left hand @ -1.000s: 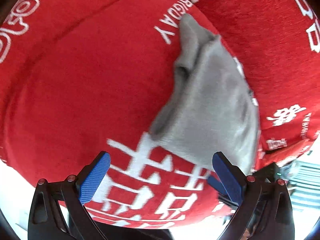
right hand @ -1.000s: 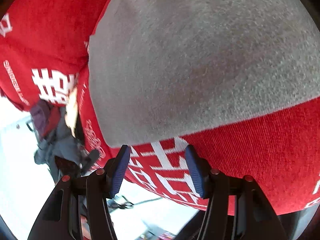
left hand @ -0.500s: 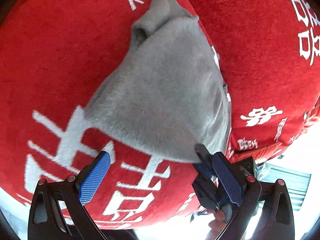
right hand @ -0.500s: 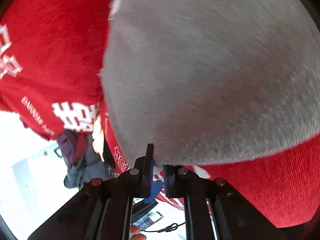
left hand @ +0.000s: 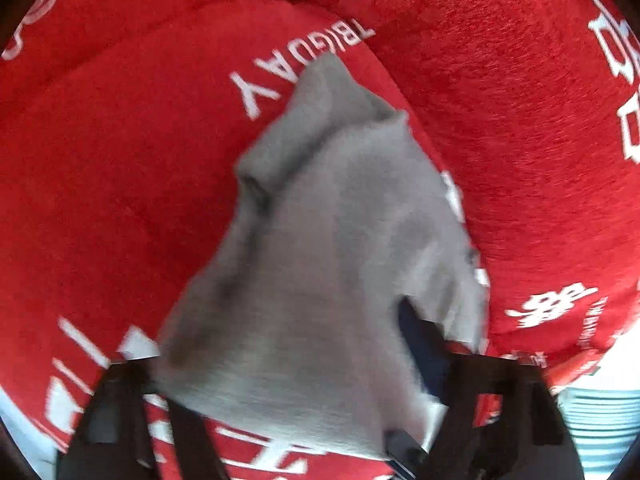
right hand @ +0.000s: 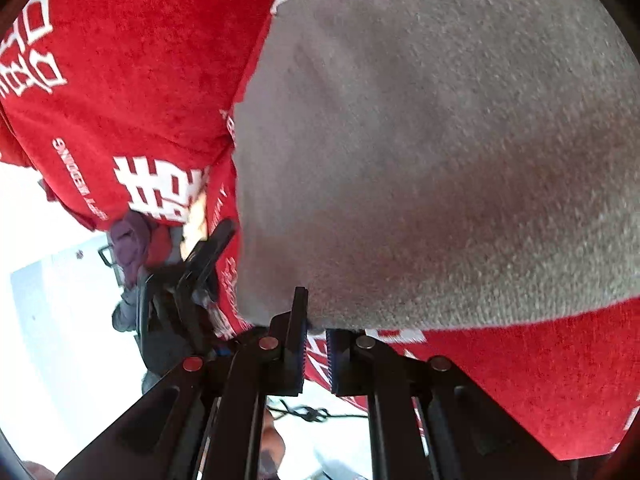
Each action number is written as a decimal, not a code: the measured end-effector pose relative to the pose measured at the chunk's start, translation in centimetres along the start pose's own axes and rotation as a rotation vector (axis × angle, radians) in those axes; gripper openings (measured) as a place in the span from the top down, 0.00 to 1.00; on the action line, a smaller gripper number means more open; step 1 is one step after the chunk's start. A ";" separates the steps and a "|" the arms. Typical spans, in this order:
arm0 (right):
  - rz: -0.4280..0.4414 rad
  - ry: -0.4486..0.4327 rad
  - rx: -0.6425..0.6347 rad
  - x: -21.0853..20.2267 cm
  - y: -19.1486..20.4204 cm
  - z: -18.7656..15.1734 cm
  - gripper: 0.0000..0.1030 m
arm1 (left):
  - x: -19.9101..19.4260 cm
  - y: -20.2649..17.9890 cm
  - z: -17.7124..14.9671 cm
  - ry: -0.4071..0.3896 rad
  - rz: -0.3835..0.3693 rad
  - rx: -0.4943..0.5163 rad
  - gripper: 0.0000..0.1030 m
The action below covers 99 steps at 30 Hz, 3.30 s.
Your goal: Fold small clothes
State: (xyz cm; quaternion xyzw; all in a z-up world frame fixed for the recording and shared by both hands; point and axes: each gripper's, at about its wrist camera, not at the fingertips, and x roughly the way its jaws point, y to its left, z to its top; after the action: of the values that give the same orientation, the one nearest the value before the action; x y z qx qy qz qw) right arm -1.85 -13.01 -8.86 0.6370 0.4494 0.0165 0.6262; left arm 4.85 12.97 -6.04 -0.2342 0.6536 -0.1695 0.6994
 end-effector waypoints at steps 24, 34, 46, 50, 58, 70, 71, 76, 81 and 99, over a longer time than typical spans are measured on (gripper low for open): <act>-0.565 0.541 -0.684 15.3 21.6 9.9 0.22 | -1.1 -8.5 -5.3 -0.239 0.314 0.942 0.89; -0.987 0.733 -0.890 26.4 20.7 6.4 0.17 | -1.5 -7.9 -5.3 -0.242 0.294 0.936 0.89; -0.713 0.480 -0.873 17.7 20.2 8.6 0.86 | -4.6 -11.0 -6.5 -0.272 0.214 0.951 0.89; -0.498 0.366 -0.780 11.0 20.6 10.0 0.86 | -6.1 -14.5 -8.2 -0.299 0.170 1.013 0.89; -0.178 0.120 -0.673 -3.9 18.6 12.5 0.86 | -6.8 -22.2 -14.3 -0.299 0.059 1.211 0.89; -0.060 -0.147 -0.382 -18.4 1.1 15.3 0.86 | 3.7 -27.0 -24.3 -0.056 0.014 1.438 0.89; -0.066 -0.153 -0.350 -18.3 -0.5 15.5 0.86 | 4.9 -26.9 -24.9 -0.026 0.020 1.442 0.89; -0.113 -0.146 -0.182 -16.3 -9.4 17.1 0.85 | 9.2 -25.8 -26.5 0.062 0.074 1.451 0.89; -0.033 -0.181 -0.163 -15.8 -11.1 17.0 0.83 | 9.4 -25.7 -26.6 0.065 0.076 1.441 0.89; -0.209 -0.197 -0.232 -18.2 -7.8 15.8 0.88 | 3.4 -24.1 -15.1 -0.030 0.193 1.190 0.20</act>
State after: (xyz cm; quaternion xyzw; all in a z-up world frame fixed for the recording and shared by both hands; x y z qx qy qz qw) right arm -7.74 -37.62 -8.75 0.5091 0.4446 -0.0593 0.7346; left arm -8.16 -10.49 3.83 0.2552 0.4550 -0.4387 0.7317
